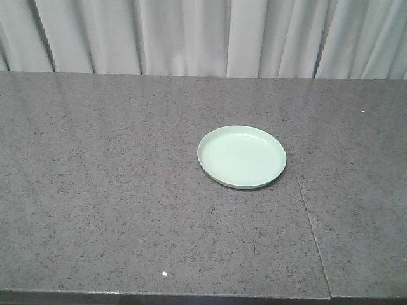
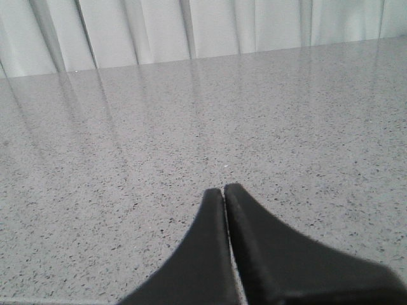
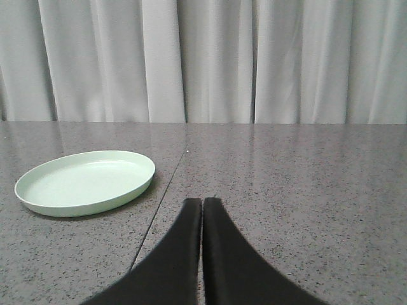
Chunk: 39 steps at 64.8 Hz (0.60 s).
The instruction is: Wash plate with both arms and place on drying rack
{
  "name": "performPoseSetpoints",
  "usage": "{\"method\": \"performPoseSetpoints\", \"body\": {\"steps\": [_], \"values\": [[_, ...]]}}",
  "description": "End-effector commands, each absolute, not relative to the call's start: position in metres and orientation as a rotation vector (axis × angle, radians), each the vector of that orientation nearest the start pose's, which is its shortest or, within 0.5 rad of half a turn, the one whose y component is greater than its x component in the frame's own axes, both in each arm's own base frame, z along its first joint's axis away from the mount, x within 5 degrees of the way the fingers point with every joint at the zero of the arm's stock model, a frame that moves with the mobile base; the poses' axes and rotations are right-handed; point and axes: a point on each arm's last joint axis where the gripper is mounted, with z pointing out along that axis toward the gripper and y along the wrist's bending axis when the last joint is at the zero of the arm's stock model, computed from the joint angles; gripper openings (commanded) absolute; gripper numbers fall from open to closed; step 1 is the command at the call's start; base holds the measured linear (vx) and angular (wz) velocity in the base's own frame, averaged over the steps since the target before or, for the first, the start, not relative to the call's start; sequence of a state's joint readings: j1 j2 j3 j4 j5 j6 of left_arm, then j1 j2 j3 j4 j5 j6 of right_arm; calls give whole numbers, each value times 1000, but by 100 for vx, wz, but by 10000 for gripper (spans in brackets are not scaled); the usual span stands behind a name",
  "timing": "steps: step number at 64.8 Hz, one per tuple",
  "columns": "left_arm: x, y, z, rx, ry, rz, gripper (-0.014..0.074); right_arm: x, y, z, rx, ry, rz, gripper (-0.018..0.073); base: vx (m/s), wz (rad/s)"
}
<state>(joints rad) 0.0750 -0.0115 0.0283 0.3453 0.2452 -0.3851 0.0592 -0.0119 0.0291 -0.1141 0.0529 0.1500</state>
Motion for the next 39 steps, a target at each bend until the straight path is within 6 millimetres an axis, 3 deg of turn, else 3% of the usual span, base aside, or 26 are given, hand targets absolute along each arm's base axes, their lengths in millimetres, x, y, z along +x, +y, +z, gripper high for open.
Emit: {"method": "performPoseSetpoints", "body": {"steps": [1, 18, 39], "values": [[53, 10, 199, -147, 1623, 71, -6, 56, 3, 208, -8, 1457, 87, -1, 0, 0], [53, 10, 199, -147, 1623, 71, -6, 53, 3, 224, 79, 1351, 196, -1, 0, 0], [53, 10, 199, -147, 1623, 71, -6, 50, 3, 302, 102, 1489, 207, -1, 0, 0]]}}
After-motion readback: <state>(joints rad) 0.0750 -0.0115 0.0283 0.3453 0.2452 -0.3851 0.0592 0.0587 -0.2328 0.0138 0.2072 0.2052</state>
